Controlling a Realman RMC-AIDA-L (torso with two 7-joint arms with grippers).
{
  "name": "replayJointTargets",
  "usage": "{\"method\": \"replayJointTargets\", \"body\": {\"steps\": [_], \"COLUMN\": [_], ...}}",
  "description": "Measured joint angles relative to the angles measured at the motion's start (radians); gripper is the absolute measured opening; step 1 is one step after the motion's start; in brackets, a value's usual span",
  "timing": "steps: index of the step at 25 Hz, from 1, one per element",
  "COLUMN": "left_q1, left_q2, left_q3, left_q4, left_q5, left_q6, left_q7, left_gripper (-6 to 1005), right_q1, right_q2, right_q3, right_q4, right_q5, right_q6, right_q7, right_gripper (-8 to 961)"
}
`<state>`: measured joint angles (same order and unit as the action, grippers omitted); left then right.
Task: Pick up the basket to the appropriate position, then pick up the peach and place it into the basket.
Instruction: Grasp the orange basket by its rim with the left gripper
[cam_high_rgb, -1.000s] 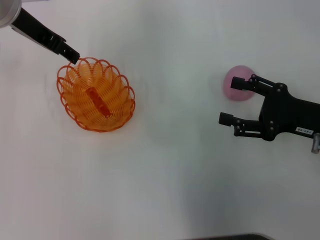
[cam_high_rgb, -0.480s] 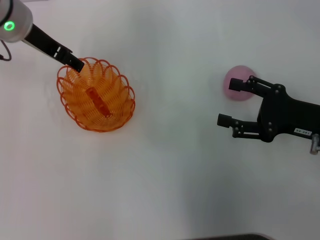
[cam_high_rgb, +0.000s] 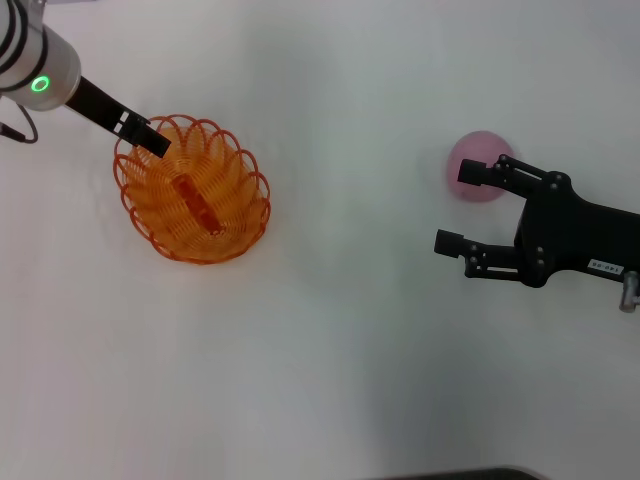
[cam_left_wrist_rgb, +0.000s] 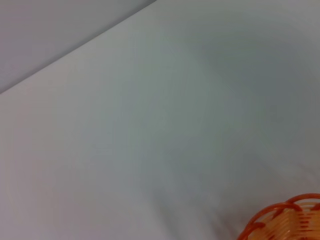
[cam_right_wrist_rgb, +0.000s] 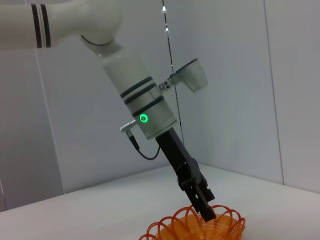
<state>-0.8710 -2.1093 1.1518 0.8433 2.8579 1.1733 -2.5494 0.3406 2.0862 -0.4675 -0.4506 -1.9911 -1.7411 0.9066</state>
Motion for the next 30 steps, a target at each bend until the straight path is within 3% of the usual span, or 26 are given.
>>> {"method": "replayJointTargets", "body": {"steps": [15,20,30], "left_q1": [-0.002,-0.001,0.002], "left_q2": [-0.007,-0.014,-0.018], "left_q3": [-0.004,-0.002,-0.001], "left_q4": [-0.014,-0.009,-0.01], "left_q5": [-0.004,-0.006,-0.002], "left_q6": [-0.004,-0.017,-0.024], "left_q7": [0.01,0.026,0.035], "left_gripper": [829,607,263], "right_q1": [0.006,0.005,0.002], "right_q2": [0.0,0.0,0.0], "right_q3": [-0.004,-0.005,-0.005], "right_q4": [0.011,0.011,0.012], "right_q5": [-0.002,-0.004,-0.005], "right_q6": [0.003,0.001,-0.003], "right_q7": [0.0,0.0,0.0], "right_gripper": [944,945,945]}}
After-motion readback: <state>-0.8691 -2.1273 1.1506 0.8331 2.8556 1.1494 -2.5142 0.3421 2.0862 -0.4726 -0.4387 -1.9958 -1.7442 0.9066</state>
